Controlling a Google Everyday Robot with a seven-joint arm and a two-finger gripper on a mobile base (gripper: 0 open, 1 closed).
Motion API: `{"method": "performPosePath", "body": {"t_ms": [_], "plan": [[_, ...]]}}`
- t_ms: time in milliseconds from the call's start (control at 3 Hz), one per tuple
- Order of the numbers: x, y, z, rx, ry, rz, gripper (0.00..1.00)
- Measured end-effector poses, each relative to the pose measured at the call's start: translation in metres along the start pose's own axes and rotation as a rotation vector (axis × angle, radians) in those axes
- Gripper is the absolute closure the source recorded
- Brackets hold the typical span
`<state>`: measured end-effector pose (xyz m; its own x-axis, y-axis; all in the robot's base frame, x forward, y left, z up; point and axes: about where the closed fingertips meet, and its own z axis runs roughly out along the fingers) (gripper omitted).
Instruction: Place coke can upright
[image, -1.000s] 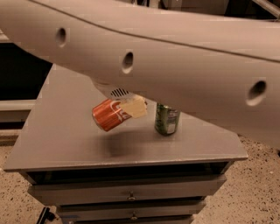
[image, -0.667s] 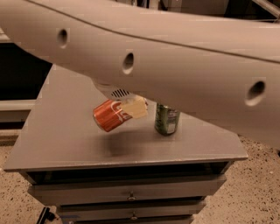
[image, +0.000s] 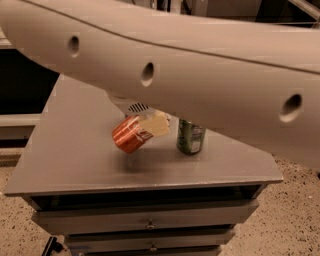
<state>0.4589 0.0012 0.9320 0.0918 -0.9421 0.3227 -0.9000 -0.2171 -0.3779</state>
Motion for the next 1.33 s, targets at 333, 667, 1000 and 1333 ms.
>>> {"method": "performPosePath", "body": {"t_ms": [333,667,1000,1333], "plan": [[0.0004,0.0003,0.0005,-0.001,0.001,0.002,0.48],[0.0005,0.0004,0.001,-0.002,0.001,0.003,0.5],[0.0011,0.0009,0.0012,-0.004,0.003,0.004,0.51],[-0.0006,0.0032,-0.0001,-0.007,0.006,-0.008,0.48]]}}
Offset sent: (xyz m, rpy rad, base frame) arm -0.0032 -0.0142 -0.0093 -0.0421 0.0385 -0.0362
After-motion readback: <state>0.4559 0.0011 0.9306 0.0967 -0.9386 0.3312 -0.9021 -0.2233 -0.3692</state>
